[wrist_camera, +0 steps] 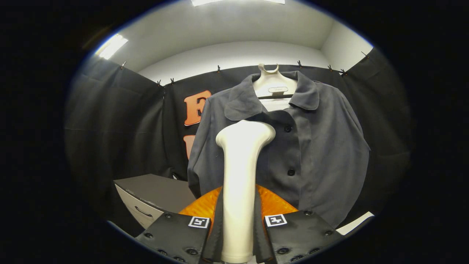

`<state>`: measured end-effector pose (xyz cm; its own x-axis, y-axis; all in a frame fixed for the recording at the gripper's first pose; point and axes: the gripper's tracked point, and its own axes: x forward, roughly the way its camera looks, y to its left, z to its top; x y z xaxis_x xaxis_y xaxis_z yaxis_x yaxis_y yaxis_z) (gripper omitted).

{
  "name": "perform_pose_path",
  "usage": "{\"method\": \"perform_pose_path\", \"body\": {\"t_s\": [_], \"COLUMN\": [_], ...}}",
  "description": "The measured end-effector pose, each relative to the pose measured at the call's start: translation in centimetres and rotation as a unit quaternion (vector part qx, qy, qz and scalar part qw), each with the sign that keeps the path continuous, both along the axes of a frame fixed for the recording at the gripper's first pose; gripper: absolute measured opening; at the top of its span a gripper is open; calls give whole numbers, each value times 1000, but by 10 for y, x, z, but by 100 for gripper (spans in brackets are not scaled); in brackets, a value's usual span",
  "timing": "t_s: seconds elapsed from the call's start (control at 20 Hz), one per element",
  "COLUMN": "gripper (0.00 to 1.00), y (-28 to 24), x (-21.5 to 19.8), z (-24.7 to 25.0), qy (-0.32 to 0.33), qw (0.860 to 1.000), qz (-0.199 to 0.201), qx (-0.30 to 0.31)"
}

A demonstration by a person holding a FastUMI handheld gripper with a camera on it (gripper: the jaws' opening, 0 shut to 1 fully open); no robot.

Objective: Iron the clothes twice with a garment steamer, once on the left side and once on the right side.

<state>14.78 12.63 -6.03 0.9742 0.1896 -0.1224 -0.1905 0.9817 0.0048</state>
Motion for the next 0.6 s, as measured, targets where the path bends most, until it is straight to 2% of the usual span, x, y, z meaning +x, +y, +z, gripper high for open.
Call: {"method": "perform_pose_path", "body": {"t_s": [0.6], "gripper": [41], "y": [-2], "x": [-1], "z": [-27], "qy": [16], "qw": [1000], "qz": [-8], "qx": [-11]}}
